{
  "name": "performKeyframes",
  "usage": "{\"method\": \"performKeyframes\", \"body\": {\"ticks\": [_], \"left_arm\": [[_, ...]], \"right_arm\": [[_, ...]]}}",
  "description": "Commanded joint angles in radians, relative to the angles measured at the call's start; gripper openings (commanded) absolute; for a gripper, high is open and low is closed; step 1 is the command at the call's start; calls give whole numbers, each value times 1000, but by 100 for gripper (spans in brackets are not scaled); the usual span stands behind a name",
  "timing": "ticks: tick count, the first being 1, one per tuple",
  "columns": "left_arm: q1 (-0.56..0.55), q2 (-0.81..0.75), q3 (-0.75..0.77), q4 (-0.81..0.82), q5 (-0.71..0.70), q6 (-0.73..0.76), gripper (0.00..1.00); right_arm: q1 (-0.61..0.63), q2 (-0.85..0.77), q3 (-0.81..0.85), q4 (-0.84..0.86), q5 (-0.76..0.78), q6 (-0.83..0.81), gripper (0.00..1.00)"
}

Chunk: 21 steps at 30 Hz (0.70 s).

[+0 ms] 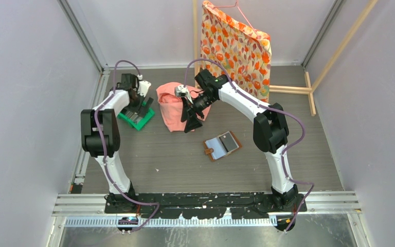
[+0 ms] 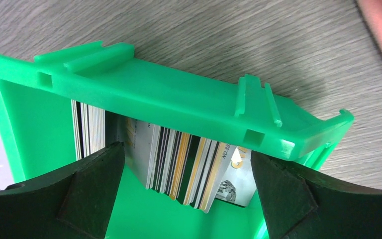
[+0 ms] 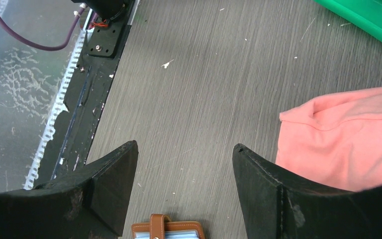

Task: Put the credit cards into the card holder
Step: Pick up the credit card from the storage box.

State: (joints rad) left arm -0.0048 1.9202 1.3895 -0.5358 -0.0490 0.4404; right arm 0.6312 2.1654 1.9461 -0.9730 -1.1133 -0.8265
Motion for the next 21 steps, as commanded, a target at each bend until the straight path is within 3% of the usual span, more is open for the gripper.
{"method": "performKeyframes", "body": {"ticks": [1, 10, 16, 21], "left_arm": [[33, -9, 7, -28, 104, -37, 100], [57, 50, 46, -60, 125, -53, 89], [69, 84, 61, -59, 152, -66, 94], [69, 90, 89, -103, 190, -72, 71]], "right_arm": [[-3, -78, 1, 13, -29, 10, 74], [-4, -84, -7, 12, -29, 10, 74], [-4, -83, -9, 13, -31, 10, 74], [-4, -83, -9, 12, -31, 10, 74]]}}
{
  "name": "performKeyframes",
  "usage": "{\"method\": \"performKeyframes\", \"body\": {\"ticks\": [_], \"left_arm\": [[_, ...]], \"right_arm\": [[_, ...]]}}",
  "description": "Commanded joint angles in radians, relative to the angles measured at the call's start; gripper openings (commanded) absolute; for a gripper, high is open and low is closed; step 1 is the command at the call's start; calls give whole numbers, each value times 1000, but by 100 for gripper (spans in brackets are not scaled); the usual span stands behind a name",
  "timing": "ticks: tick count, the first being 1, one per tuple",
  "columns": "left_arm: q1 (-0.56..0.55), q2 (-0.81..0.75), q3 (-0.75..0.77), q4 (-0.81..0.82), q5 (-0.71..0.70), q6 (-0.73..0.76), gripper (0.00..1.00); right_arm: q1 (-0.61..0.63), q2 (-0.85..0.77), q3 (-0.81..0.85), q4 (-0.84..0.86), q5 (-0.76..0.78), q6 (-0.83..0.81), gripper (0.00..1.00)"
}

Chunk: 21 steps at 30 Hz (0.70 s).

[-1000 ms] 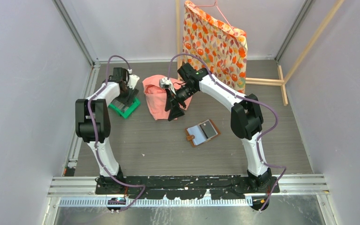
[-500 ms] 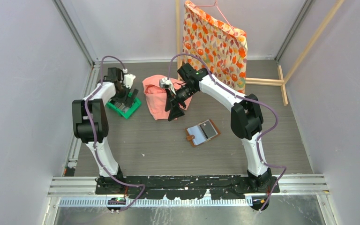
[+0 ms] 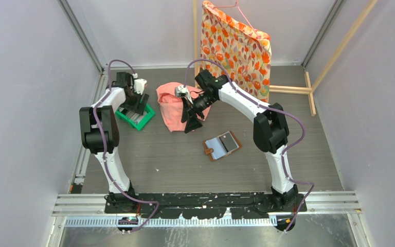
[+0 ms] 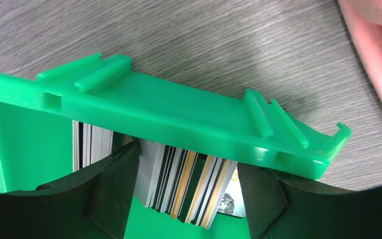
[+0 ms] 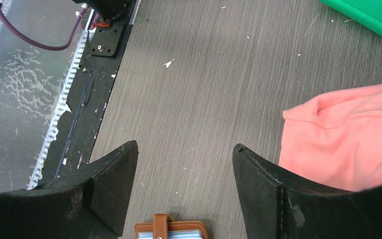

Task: Put the credit cards into the card holder
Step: Pick up the credit card from the storage box.

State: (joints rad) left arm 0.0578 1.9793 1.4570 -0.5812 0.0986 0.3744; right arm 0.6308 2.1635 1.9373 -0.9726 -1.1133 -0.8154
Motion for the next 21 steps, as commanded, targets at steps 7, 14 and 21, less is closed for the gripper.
{"method": "performKeyframes", "body": {"ticks": [7, 14, 21], "left_arm": [[10, -35, 22, -64, 90, -20, 60], [63, -33, 52, -86, 157, -93, 40], [122, 39, 119, -122, 215, -144, 29]], "right_arm": [[-4, -81, -2, 12, -32, 1, 74], [-6, -84, -8, 14, -32, 1, 74], [-8, -85, -8, 17, -33, 5, 74]]}}
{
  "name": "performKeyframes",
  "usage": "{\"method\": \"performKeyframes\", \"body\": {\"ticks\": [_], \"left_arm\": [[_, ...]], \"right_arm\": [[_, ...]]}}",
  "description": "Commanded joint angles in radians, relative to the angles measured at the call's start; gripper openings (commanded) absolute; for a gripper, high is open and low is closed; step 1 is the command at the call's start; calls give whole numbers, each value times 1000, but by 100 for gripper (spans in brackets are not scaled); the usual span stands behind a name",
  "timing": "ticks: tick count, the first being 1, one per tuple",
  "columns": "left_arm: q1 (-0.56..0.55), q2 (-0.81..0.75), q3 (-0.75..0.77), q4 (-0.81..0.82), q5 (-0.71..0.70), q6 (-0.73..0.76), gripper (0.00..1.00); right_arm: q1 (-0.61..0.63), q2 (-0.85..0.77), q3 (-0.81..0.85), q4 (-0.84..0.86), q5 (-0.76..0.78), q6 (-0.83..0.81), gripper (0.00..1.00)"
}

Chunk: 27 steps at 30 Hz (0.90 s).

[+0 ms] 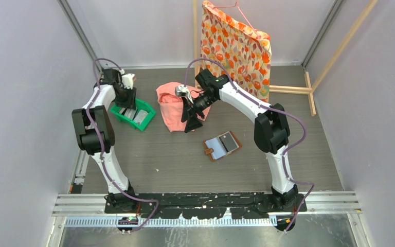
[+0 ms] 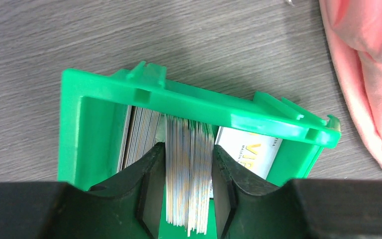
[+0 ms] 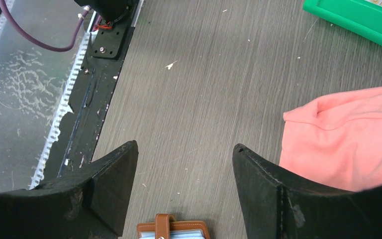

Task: Put the credit cards into the card holder
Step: Pick up the credit card from the storage box.

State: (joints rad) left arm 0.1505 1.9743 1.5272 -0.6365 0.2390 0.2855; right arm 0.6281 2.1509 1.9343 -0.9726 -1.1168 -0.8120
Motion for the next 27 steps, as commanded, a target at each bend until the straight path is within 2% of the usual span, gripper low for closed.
{"method": "performKeyframes", "body": {"ticks": [1, 3, 7, 11, 15, 21, 27], "left_arm": [[33, 57, 67, -89, 87, -58, 36], [33, 75, 97, -121, 87, -62, 46], [37, 53, 97, -103, 61, -66, 48], [59, 50, 105, -103, 48, -97, 58], [65, 42, 109, -108, 41, -110, 58], [59, 27, 97, -88, -49, -109, 55], [4, -1, 54, -29, -159, -67, 57]], "right_arm": [[-4, -72, -6, 16, -29, 2, 74], [-5, -71, -7, 16, -28, 2, 74], [-6, -70, -8, 17, -29, 2, 74], [-5, -69, -8, 18, -32, 6, 74], [-4, -69, -11, 18, -32, 8, 74], [-5, -65, -11, 20, -41, 11, 74], [-5, -65, -11, 23, -44, 16, 74]]}}
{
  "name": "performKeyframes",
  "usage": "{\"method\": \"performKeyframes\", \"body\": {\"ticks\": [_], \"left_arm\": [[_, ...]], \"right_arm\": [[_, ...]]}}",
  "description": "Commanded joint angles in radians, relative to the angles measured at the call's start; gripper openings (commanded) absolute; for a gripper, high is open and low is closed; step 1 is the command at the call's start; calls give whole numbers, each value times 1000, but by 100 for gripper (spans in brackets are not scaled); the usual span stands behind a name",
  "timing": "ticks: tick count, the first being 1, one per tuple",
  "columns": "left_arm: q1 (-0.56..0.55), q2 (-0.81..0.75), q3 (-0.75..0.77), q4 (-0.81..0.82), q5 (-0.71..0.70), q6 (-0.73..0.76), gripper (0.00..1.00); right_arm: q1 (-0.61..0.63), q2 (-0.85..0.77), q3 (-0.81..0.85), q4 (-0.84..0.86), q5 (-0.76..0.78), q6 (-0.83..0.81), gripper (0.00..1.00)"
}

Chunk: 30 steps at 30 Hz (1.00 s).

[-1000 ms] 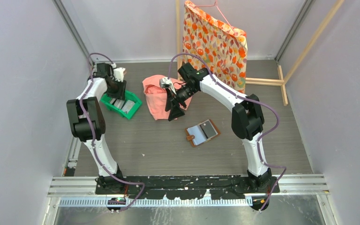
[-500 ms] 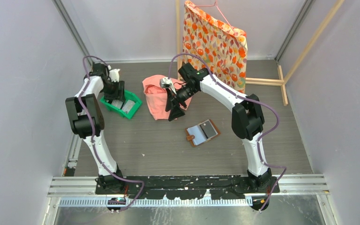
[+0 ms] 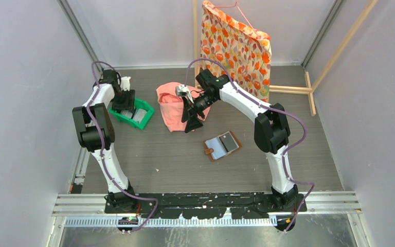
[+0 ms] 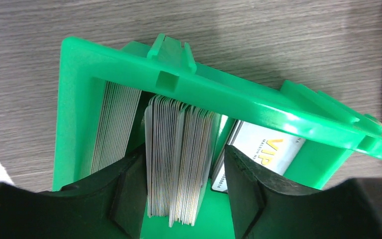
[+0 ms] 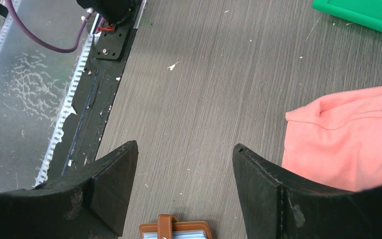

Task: Put the credit cards into the card holder
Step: Pick up the credit card from the storage box.

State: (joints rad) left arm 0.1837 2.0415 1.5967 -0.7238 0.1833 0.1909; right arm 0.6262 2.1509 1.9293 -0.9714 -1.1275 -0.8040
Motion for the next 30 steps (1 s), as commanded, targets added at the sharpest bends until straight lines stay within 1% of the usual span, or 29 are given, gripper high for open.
{"method": "performKeyframes", "body": {"ticks": [1, 6, 12, 18, 24, 30], "left_arm": [[-39, -74, -21, 67, -130, 34, 57], [-72, -123, -58, 119, -221, 62, 60], [-78, -186, -83, 158, -235, 69, 63], [-106, -215, -131, 190, -240, 87, 60], [-134, -185, -141, 199, -228, 99, 56], [-136, -141, -135, 197, -229, 112, 56]], "right_arm": [[-3, -65, -7, 20, -34, 8, 74], [-2, -66, -9, 20, -38, 8, 74], [-3, -62, -9, 20, -43, 8, 74], [-3, -61, -6, 22, -49, 12, 74], [-3, -61, -10, 22, -49, 12, 74], [-3, -60, -12, 22, -51, 12, 74]]}}
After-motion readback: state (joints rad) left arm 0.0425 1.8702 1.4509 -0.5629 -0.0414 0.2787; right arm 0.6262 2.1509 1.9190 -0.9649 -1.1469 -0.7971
